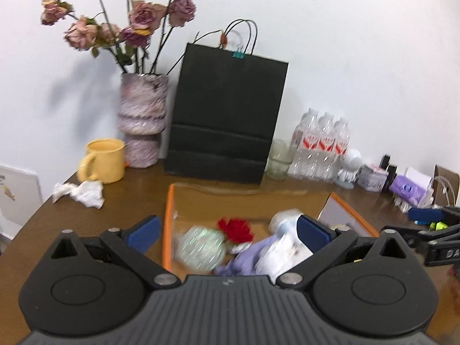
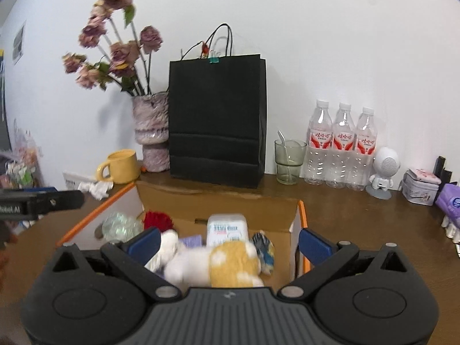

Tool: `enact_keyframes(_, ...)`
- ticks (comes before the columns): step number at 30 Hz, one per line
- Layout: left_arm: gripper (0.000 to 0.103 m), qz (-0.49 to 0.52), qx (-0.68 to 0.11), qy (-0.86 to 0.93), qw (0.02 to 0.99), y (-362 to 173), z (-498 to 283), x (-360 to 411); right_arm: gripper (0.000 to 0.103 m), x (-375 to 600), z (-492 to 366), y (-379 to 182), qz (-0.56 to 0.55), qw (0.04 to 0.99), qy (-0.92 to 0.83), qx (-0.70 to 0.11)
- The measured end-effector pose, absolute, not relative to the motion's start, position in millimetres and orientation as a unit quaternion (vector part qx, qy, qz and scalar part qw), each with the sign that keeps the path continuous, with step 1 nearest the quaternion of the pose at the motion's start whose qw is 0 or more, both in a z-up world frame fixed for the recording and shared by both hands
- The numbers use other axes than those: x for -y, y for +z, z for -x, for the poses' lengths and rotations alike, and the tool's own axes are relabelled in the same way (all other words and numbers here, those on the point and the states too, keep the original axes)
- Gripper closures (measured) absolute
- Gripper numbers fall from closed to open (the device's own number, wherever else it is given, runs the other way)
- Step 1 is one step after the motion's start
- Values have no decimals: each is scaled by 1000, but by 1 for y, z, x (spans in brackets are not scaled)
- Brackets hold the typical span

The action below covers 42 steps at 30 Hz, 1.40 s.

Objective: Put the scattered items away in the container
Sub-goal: 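Withdraw both grippers and approach the carabiner and small items on the table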

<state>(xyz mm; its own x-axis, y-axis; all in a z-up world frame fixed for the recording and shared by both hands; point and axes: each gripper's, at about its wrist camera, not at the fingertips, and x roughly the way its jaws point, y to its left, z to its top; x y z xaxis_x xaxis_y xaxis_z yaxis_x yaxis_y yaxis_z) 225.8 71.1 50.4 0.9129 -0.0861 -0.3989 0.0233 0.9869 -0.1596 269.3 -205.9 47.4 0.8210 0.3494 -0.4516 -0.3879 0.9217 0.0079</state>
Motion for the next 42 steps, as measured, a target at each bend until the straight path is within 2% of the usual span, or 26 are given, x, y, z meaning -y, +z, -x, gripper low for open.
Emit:
enact_keyframes(10,0,79,-269,-12,960,11,-185,-93,2,211,-233,1,64,938,204,-272)
enact_keyframes(15,0,73,-305,-8,950,-14,-183,-85,13,204,-237,-30,69,931,186,-305)
enact_keyframes(17,0,77,-313,-9,947,-22,-185,-82,25,204,-242,-37,57,929,185,-316)
enact_keyframes(21,4,77,-317,-10,945,-27,-189,-73,35,204,-250,-42,32,925,191,-327)
enact_keyframes(25,18,69,-327,-14,942,-33,-198,-66,46,203,-254,-48,22,918,200,-342)
enact_keyframes(29,34,51,-334,-4,941,-42,-200,-63,49,207,-256,-52,3,915,208,-345)
enact_keyframes(33,41,26,-330,-9,944,-43,-198,-62,63,208,-254,-52,-5,912,223,-345)
enact_keyframes(35,55,15,-328,-6,945,-43,-197,-63,73,209,-253,-51,-10,909,230,-348)
enact_keyframes(38,68,3,-326,-5,945,-43,-195,-66,75,210,-251,-50,-13,908,227,-351)
enact_keyframes(42,66,18,-330,-8,944,-41,-189,-73,76,213,-250,-49,-20,909,220,-353)
